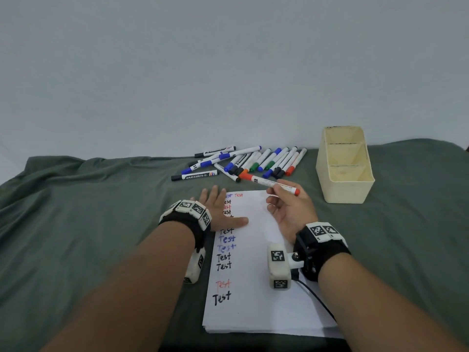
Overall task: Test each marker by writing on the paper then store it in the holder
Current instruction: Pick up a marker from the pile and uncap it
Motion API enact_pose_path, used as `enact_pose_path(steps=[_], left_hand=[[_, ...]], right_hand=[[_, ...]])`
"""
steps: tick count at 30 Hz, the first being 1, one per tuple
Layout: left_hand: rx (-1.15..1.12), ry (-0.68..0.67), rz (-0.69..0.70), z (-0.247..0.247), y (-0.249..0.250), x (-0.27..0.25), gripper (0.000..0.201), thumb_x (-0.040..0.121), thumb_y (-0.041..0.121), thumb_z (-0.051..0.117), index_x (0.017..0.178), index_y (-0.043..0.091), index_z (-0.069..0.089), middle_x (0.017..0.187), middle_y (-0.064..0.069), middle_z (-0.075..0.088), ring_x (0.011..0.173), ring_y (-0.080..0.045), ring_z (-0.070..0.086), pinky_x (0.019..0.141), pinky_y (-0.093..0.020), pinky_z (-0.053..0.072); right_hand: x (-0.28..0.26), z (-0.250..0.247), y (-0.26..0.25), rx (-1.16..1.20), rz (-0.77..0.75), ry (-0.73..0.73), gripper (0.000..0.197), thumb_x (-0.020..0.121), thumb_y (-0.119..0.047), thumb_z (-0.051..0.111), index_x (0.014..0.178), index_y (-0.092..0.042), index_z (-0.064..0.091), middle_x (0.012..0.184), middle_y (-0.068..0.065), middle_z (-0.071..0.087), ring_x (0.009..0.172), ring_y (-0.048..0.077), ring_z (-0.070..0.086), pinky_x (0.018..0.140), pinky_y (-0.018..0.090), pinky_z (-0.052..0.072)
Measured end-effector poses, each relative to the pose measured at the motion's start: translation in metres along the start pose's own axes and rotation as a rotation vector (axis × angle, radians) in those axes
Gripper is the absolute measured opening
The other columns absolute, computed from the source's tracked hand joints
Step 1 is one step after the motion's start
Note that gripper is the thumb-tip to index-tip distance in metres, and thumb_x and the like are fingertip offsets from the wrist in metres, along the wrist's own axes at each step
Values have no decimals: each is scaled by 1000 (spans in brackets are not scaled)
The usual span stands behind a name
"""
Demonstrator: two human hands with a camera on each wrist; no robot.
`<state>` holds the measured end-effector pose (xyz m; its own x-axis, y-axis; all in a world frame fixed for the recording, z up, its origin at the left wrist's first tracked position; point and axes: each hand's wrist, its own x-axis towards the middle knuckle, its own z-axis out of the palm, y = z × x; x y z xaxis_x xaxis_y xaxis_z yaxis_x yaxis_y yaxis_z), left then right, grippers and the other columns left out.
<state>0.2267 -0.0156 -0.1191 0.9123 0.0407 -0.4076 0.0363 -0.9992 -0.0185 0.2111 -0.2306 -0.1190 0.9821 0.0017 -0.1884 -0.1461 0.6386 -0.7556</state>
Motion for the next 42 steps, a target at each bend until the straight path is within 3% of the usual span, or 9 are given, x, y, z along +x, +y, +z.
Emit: enact_pose_path(steps=[8,12,18,22,27,33,36,38,42], left_hand=[[-26,9,-9,3,-2,4,141,40,105,17,154,27,-15,162,3,-22,150,-28,-13,118,-58,2],[-28,6,1,2,-1,4,142,41,106,18,154,28,-14,162,3,-21,151,-28,-12,118,-58,3],[-42,6,13,1,1,0,137,47,105,22,154,27,-14,162,3,-22,150,-28,-13,118,-60,3],[-53,10,17,1,1,-3,133,52,104,24,155,28,-15,162,3,-23,150,-27,-14,118,-59,3],[-57,11,15,1,1,-2,132,53,104,25,155,28,-14,162,3,-23,150,-26,-14,118,-59,2],[-59,24,11,2,2,-2,128,57,102,28,155,30,-13,163,4,-21,150,-26,-13,118,-59,1],[-56,16,10,2,2,-2,129,57,102,28,155,30,-14,162,4,-22,150,-26,-14,118,-58,1],[-47,12,10,1,2,-1,129,56,102,27,154,29,-14,162,4,-22,150,-26,-14,119,-58,1],[-41,24,13,2,2,0,129,56,102,26,154,29,-15,162,3,-22,150,-26,-14,118,-58,1]], right_hand=[[-3,6,-1,111,-152,119,12,92,2,68,100,-5,71,88,16,71,75,23,71,70,29,60],[4,19,-31,-246,-340,161,13,94,-5,66,101,-16,69,89,11,70,69,17,65,76,34,61],[25,34,-126,-758,-732,222,34,96,-22,62,124,-38,51,100,-9,66,82,12,70,67,20,56],[38,26,-182,-925,-882,348,34,98,-18,55,128,-33,48,94,-17,60,73,-8,62,63,14,47],[50,4,-202,-1297,-765,416,32,100,-23,53,131,-27,47,110,0,66,91,22,65,79,40,56],[60,-2,-189,-1561,-493,282,40,106,-30,38,144,-19,44,109,11,65,87,29,61,74,32,42],[61,2,-179,-1629,-476,274,55,104,-29,39,157,-20,23,132,16,57,125,37,51,98,43,46],[56,6,-167,-1722,-614,207,58,103,-27,44,158,-21,23,147,9,50,148,32,25,116,46,32],[40,16,-121,-1790,-672,-153,59,104,-33,48,158,-28,24,165,-4,24,155,21,8,123,44,16]])
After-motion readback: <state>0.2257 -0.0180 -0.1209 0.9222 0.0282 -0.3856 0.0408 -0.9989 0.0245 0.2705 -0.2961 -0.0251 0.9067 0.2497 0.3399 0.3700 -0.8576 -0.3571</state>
